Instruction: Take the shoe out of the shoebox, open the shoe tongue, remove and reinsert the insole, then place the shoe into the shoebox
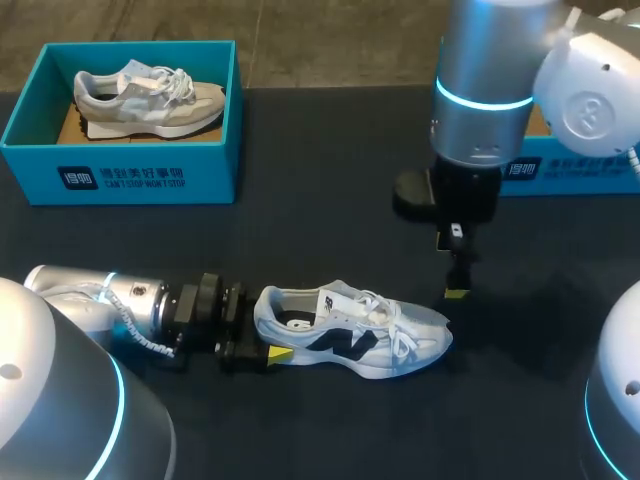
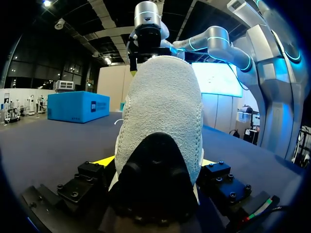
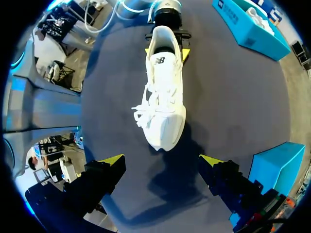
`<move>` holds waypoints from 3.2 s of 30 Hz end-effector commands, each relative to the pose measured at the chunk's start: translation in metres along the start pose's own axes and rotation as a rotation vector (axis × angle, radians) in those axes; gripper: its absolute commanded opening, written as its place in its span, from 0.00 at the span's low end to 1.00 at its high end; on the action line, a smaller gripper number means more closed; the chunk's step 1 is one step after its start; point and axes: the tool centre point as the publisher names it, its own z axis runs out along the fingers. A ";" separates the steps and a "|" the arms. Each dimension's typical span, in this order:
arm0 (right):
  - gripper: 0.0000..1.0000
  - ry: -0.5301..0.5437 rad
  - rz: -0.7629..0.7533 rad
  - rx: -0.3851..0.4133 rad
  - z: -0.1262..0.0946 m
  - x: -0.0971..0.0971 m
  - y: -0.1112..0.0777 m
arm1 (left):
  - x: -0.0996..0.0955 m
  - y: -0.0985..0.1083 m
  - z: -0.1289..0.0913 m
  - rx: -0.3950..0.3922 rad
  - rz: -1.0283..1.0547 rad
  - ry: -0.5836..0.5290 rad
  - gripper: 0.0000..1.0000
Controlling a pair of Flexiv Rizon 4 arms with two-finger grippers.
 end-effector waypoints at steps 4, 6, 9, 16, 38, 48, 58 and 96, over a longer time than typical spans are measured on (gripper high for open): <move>1.00 0.031 0.322 -0.032 0.007 -0.001 -0.003 | 0.001 0.003 -0.002 0.000 0.001 -0.004 0.00; 1.00 0.000 0.541 -0.119 0.012 0.006 -0.009 | 0.001 0.003 -0.002 0.000 0.001 -0.004 0.00; 1.00 -0.071 0.691 -0.170 0.016 0.025 0.006 | 0.001 0.003 -0.002 0.000 0.001 -0.004 0.00; 1.00 -0.071 0.691 -0.170 0.016 0.025 0.006 | 0.001 0.003 -0.002 0.000 0.001 -0.004 0.00; 1.00 -0.085 1.364 0.008 -0.002 0.021 0.101 | 0.001 0.003 -0.002 0.000 0.001 -0.004 0.00; 1.00 -0.112 1.389 0.015 0.000 0.025 0.110 | 0.001 0.003 -0.002 0.000 0.001 -0.004 0.00; 1.00 -0.357 1.530 0.145 0.018 0.042 0.165 | 0.001 0.003 -0.002 0.000 0.001 -0.004 0.00; 1.00 -0.387 1.708 0.056 0.064 0.024 0.151 | 0.001 0.003 -0.002 0.000 0.001 -0.004 0.00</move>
